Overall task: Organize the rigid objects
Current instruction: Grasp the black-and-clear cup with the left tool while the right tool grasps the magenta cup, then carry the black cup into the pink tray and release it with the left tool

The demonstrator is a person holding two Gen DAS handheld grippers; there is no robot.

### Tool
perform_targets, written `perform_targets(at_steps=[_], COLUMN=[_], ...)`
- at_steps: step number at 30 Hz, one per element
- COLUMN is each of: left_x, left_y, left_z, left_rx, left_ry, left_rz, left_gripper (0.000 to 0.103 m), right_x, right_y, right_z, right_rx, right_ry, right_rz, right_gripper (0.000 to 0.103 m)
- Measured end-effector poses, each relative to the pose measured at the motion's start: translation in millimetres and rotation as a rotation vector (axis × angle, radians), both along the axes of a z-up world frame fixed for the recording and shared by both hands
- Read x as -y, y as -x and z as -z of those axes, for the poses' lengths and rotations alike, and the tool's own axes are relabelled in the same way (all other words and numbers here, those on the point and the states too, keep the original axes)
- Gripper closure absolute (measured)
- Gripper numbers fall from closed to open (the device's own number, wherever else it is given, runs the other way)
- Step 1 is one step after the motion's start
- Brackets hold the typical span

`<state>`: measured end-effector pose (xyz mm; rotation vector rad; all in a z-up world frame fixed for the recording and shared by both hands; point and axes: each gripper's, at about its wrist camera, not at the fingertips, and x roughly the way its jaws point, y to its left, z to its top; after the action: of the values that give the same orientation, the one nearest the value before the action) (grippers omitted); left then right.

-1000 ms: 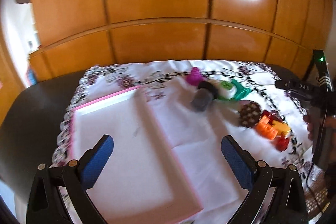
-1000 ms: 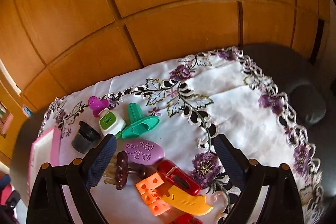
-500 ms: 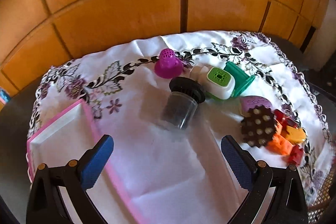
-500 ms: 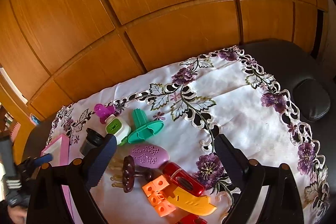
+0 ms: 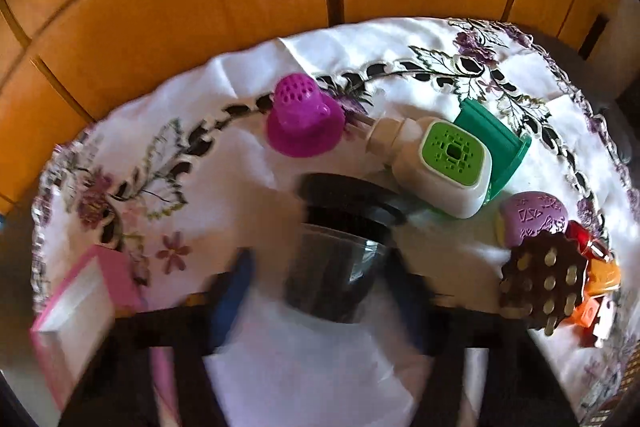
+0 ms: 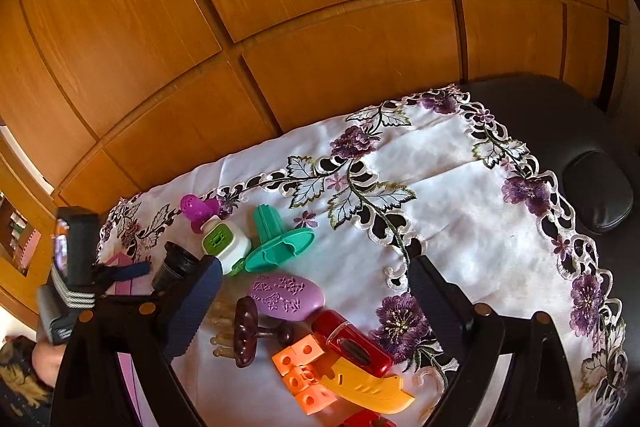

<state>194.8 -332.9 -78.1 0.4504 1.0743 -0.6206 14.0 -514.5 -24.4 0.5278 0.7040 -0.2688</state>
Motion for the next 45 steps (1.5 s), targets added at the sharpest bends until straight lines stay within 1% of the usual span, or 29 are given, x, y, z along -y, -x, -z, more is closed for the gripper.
perform_targets(at_steps=[1,2,4,10,12,14,15,18,19,20,22,25,28,31,34,35,36,37,40,42,45], left_x=[-0.8,-3.0,-8.2,-50.3,-66.7,-86.4,-93.0,-116.0,-124.4,-133.4,-147.2,-168.0,-189.0,-209.4,-225.6,-230.4,-233.7,-237.4,-247.6,-251.6,-255.2], left_y=[1.0,5.0,16.2,60.1,73.8,84.0,88.3,100.9,103.9,107.1,112.0,117.0,119.5,121.5,120.9,121.1,121.3,121.2,122.1,123.7,125.1], left_z=[1.9,1.7,-0.9,-28.4,-39.2,-46.9,-49.7,-54.1,-54.9,-55.5,-55.8,-56.4,-56.1,-55.4,-54.1,-53.4,-53.0,-52.5,-52.2,-52.0,-50.9], left_rx=[-0.016,-0.015,-0.002,0.029,0.049,0.049,0.058,0.088,0.087,0.090,0.100,0.100,0.094,0.087,0.078,0.078,0.076,0.075,0.077,0.084,0.081], left_ry=[0.016,0.039,0.060,0.184,0.212,0.244,0.251,0.266,0.276,0.283,0.291,0.313,0.331,0.347,0.353,0.354,0.354,0.355,0.364,0.367,0.374], left_rz=[0.003,0.006,0.011,-0.028,-0.050,-0.077,-0.088,-0.112,-0.122,-0.132,-0.150,-0.187,-0.224,-0.268,-0.304,-0.317,-0.327,-0.335,-0.357,-0.366,-0.378], left_gripper=[0.060,0.060,0.060,0.060,0.060,0.060,0.060,0.060,0.060,0.060,0.060,0.060,0.060,0.060,0.060,0.060,0.060,0.060,0.060,0.060,0.060], right_x=[0.1,0.1,-0.1,-7.1,-14.4,-23.9,-30.7,-55.1,-65.6,-75.7,-91.4,-116.1,-128.4,-133.4,-137.4,-138.7,-138.3,-136.9,-136.1,-142.7,-154.0], right_y=[-0.1,-0.7,-0.9,-5.4,-9.3,-14.0,-17.4,-33.9,-42.8,-51.2,-70.1,-117.6,-161.2,-191.9,-222.2,-229.1,-237.8,-242.2,-242.0,-229.1,-198.7], right_z=[0.6,1.0,1.2,4.1,7.6,11.6,12.5,12.7,11.0,9.5,5.5,1.2,6.9,17.8,35.3,39.6,46.9,51.4,49.6,36.5,12.4], right_rx=[-0.004,-0.007,-0.009,-0.036,-0.057,-0.078,-0.084,-0.100,-0.099,-0.096,-0.090,-0.101,-0.136,-0.176,-0.226,-0.238,-0.260,-0.274,-0.261,-0.229,-0.177], right_ry=[0.002,0.003,0.005,0.029,0.042,0.050,0.053,0.069,0.086,0.107,0.137,0.193,0.225,0.244,0.255,0.250,0.244,0.236,0.209,0.242,0.259], right_rz=[0.001,0.002,0.001,-0.028,-0.057,-0.092,-0.122,-0.203,-0.233,-0.257,-0.301,-0.359,-0.372,-0.358,-0.339,-0.337,-0.330,-0.327,-0.348,-0.385,-0.454], right_gripper=[0.007,0.007,0.007,0.007,0.008,0.011,0.014,0.019,0.022,0.023,0.024,0.024,0.026,0.030,0.032,0.034,0.044,0.070,0.072,0.072,0.071])
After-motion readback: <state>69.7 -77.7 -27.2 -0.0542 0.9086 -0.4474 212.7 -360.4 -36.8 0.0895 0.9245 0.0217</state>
